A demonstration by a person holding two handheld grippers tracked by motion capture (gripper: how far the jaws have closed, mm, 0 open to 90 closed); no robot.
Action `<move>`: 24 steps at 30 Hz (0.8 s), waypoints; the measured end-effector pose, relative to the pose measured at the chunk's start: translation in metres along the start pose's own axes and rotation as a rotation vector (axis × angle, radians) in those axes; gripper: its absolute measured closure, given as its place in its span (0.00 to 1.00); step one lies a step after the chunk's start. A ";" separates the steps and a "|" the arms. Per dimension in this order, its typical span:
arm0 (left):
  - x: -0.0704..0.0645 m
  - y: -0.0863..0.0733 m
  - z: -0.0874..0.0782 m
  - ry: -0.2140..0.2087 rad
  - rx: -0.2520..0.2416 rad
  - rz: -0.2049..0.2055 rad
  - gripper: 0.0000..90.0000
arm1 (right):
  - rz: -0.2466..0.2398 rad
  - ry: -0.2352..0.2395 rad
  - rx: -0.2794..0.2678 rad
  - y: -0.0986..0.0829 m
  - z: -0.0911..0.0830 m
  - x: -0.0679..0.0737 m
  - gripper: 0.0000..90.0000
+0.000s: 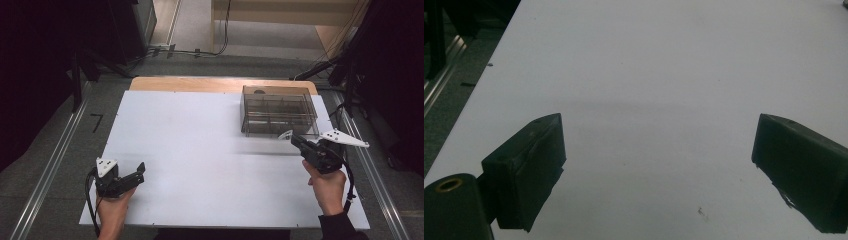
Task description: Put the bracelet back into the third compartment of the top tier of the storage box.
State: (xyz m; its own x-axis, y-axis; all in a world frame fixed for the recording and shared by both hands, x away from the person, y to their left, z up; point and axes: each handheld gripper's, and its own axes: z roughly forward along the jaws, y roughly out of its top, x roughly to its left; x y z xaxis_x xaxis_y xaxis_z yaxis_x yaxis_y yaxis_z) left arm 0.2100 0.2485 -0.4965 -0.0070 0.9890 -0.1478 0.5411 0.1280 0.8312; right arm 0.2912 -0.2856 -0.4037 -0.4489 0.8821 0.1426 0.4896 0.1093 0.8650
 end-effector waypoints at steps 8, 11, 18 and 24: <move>0.000 0.000 0.000 -0.003 0.003 0.002 0.08 | 0.015 -0.024 -0.022 0.000 -0.002 -0.006 0.92; 0.000 0.000 0.000 -0.002 0.002 0.002 0.08 | 0.021 -0.031 -0.031 0.000 -0.003 -0.008 0.92; 0.000 0.000 0.000 -0.003 0.004 0.003 0.08 | 0.033 -0.053 -0.040 -0.001 -0.002 -0.013 0.92; 0.000 0.000 0.000 -0.001 0.004 0.003 0.08 | 0.040 -0.078 -0.053 -0.002 0.000 -0.017 0.92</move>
State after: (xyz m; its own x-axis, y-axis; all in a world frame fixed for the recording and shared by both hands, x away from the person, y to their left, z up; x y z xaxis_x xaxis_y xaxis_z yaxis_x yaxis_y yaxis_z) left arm 0.2101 0.2481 -0.4969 -0.0047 0.9893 -0.1461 0.5443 0.1251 0.8295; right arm 0.2979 -0.3011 -0.4081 -0.3689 0.9187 0.1412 0.4647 0.0508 0.8840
